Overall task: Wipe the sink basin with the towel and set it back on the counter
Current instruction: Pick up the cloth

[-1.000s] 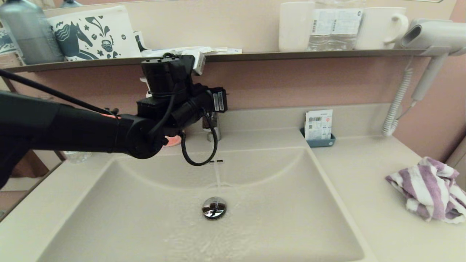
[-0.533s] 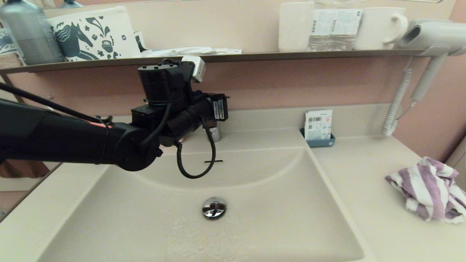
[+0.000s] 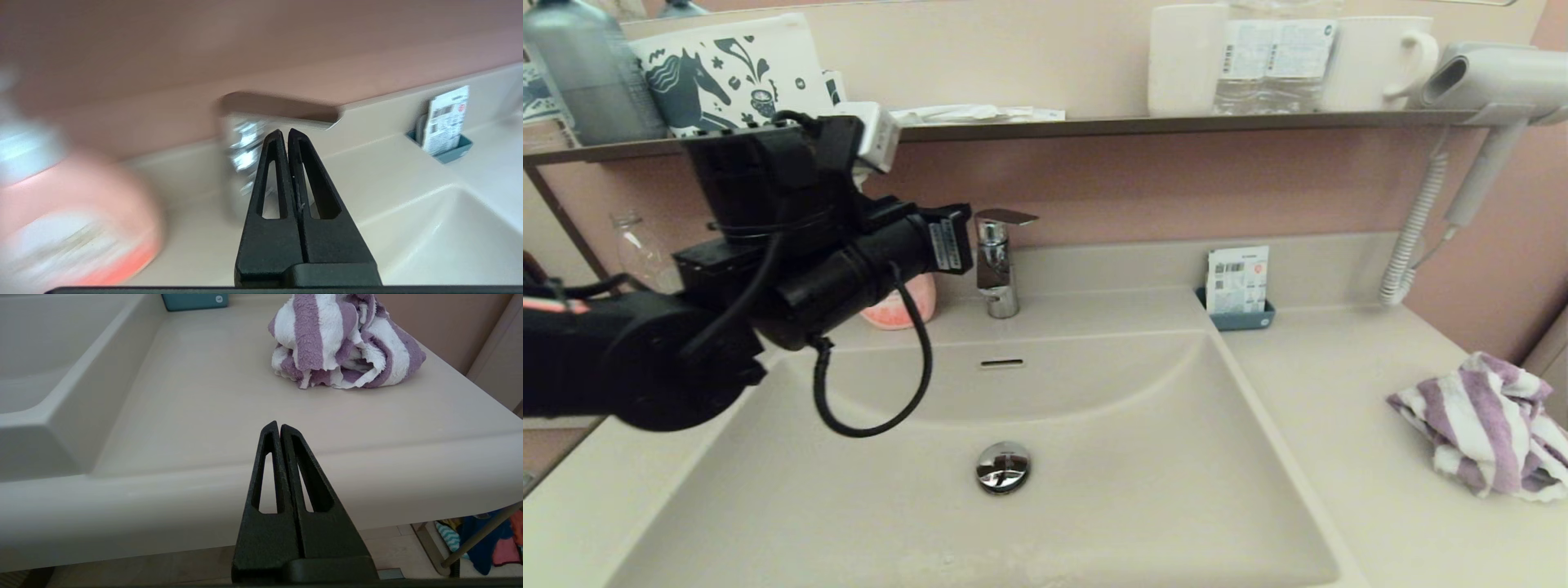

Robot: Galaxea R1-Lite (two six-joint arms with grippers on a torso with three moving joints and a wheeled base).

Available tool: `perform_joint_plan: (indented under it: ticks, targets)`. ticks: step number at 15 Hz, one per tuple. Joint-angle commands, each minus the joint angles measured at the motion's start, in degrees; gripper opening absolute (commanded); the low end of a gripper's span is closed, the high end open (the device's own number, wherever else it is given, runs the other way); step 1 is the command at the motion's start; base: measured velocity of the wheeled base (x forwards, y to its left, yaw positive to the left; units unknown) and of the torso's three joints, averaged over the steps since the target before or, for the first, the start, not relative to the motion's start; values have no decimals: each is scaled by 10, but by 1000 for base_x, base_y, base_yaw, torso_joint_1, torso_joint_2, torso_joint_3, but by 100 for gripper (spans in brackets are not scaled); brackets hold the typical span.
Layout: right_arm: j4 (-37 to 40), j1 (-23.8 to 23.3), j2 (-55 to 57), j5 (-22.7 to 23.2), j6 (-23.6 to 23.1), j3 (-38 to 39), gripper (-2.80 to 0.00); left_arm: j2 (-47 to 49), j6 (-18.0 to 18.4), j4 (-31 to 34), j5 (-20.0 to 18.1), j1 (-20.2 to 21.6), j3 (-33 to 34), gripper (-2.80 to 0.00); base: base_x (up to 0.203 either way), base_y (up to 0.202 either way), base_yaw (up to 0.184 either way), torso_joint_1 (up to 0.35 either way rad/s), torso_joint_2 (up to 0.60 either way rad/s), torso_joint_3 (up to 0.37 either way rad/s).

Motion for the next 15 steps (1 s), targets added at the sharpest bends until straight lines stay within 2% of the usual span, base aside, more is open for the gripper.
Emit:
perform_joint_plan:
  ticks: [1, 4, 7, 10, 11, 13, 15]
  targets:
    - [0, 0, 0, 0, 0, 0, -280, -105, -1, -6, 1, 10, 72, -280, 0, 0, 0, 0, 0, 0]
    - [0, 0, 0, 0, 0, 0, -280, -218, 0, -9, -6, 52, 178, -280, 0, 0, 0, 0, 0, 0]
    - [-1, 0, 0, 0, 0, 0, -280, -320, -2, -7, -19, 92, 239, -280, 0, 0, 0, 0, 0, 0]
    - [0, 0, 0, 0, 0, 0, -280, -434, -2, -6, -8, 107, 305, -280, 0, 0, 0, 0, 0, 0]
    - [0, 0, 0, 0, 0, 0, -280, -480, -2, -3, -3, 124, 322, -280, 0, 0, 0, 0, 0, 0]
    - [0, 0, 0, 0, 0, 0, -280, -577, -2, 25, 0, 175, 344, -280, 0, 0, 0, 0, 0, 0]
    - [0, 0, 0, 0, 0, 0, -280, -671, -3, 89, -4, 208, 357, -280, 0, 0, 0, 0, 0, 0]
